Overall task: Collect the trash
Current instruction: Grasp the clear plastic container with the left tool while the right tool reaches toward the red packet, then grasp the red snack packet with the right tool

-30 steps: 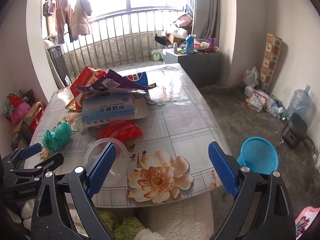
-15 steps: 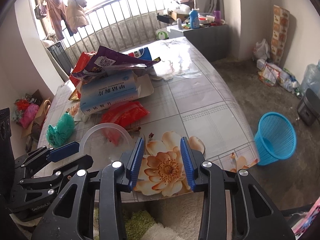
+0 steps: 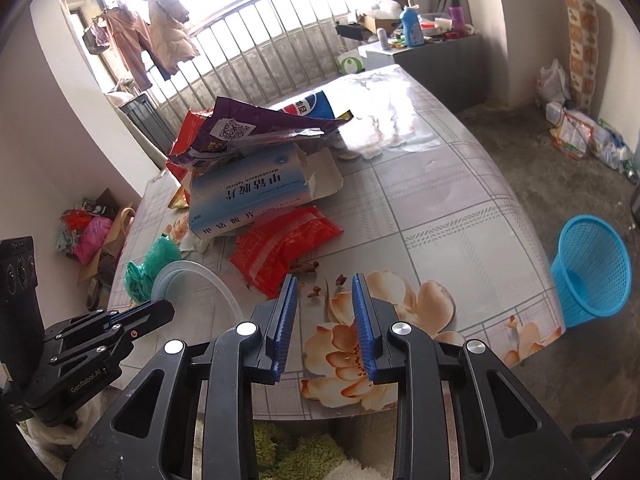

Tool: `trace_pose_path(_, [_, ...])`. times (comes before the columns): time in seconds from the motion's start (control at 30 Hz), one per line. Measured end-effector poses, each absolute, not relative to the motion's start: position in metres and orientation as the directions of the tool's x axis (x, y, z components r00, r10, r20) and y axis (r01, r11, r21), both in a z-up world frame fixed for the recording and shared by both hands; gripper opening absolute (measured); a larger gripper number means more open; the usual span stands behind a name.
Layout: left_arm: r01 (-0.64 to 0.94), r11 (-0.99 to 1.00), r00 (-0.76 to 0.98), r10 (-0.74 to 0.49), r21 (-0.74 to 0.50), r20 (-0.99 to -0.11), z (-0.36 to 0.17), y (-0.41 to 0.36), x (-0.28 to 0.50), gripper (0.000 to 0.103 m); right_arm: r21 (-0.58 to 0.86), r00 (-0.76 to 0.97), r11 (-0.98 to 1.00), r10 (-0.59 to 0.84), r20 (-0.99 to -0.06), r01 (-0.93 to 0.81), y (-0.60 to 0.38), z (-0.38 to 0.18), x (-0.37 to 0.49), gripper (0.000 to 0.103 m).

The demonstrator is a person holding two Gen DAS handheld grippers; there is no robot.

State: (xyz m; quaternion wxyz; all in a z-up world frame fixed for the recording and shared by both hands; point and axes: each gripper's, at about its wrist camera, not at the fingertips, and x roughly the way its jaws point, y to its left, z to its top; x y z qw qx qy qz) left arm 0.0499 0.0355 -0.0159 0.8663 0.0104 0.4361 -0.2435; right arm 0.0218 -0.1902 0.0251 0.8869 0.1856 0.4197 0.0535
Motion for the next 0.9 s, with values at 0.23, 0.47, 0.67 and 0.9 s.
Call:
trace_pose_path(0.23, [0.339, 0.920, 0.572, -0.366, -0.194, -0.734, -0.012, 0.055, 0.071, 0.005, 0.491, 0.589, 0.870, 0.371, -0.718, 0.050, -0.184, 0.016, 0.043, 0.027])
trace_pose_path(0.47, [0.299, 0.935, 0.578, -0.337, -0.192, -0.743, -0.026, 0.058, 0.093, 0.005, 0.580, 0.526, 0.813, 0.469, -0.709, 0.057, -0.176, 0.002, 0.063, 0.035])
trace_pose_path(0.67, [0.297, 0.936, 0.566, -0.333, -0.191, -0.754, -0.035, 0.059, 0.103, 0.005, 0.627, 0.493, 0.774, 0.514, -0.702, 0.085, -0.170, -0.012, 0.077, 0.036])
trace_pose_path(0.9, [0.293, 0.933, 0.549, -0.344, -0.210, -0.762, -0.040, 0.062, 0.110, 0.005, 0.674, 0.475, 0.725, 0.548, -0.689, 0.140, -0.172, -0.025, 0.085, 0.037])
